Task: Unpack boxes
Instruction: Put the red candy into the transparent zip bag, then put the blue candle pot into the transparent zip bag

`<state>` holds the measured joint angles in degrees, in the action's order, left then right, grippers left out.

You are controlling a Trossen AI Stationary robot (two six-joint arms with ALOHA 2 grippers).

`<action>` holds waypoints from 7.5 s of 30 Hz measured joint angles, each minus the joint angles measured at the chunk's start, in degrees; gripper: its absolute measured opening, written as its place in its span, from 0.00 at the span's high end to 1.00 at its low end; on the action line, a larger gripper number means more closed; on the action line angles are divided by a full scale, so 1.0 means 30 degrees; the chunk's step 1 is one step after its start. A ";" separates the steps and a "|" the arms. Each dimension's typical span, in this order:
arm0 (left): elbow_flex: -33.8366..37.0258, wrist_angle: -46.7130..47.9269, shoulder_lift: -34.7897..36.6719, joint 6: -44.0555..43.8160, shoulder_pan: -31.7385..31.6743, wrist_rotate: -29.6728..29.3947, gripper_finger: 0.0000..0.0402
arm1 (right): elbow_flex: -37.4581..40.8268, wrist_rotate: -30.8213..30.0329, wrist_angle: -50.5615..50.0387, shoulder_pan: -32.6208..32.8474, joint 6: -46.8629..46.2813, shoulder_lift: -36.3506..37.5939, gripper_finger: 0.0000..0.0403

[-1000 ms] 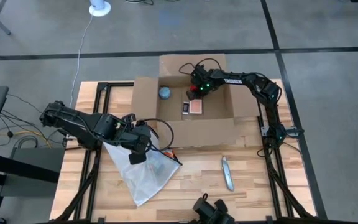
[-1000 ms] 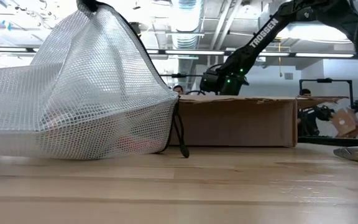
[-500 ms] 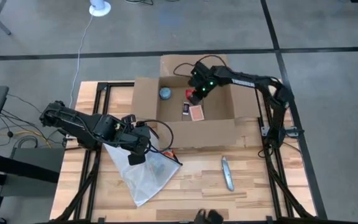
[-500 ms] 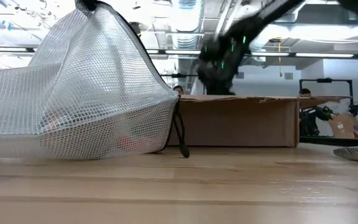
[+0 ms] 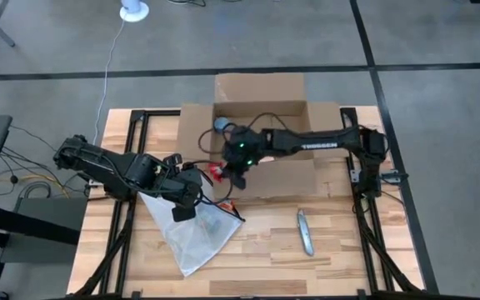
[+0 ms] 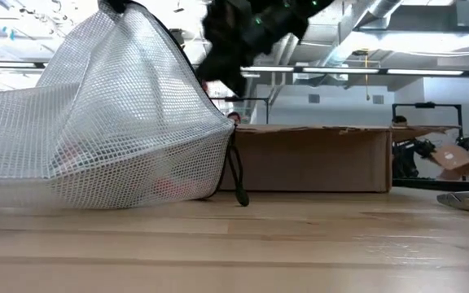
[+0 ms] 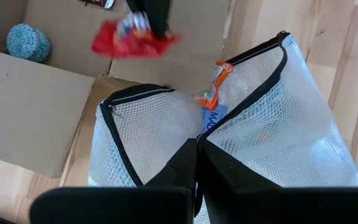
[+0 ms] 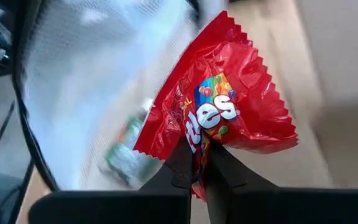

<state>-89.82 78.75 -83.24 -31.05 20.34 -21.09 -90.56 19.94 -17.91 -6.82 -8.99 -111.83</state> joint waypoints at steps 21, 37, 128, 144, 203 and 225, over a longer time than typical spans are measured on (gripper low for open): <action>0.0000 0.0083 0.0000 -0.1055 -0.0010 0.0398 1.00 | -0.7978 0.2025 -0.3373 0.2930 0.1448 -0.6228 0.68; 0.0000 0.0443 -0.0015 -0.1304 0.0000 0.0500 1.00 | -0.8023 0.1815 -0.7243 0.1199 0.4453 -0.4725 0.51; 0.0000 0.0267 -0.0007 -0.3103 -0.0109 -0.0106 1.00 | -0.8249 -0.0055 -0.7808 -0.8165 0.3699 -0.9139 0.66; 0.0000 0.0092 -0.0007 -0.2885 -0.0138 -0.0090 1.00 | -1.2016 -0.1774 -1.0495 -0.8147 0.5171 -0.8512 0.66; 0.0051 0.0092 0.0000 -0.2756 -0.0102 -0.0155 1.00 | -1.1360 -0.2620 -1.5000 -0.9317 0.7427 -0.9736 0.52; 0.0051 0.0617 0.0000 -0.2659 -0.0102 -0.0266 1.00 | -1.1404 -0.2639 -1.5156 -0.9986 0.6613 -0.8131 0.06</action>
<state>-89.67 80.60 -83.24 -39.02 20.03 -21.89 -124.77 12.03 -63.37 -36.78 10.85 -136.22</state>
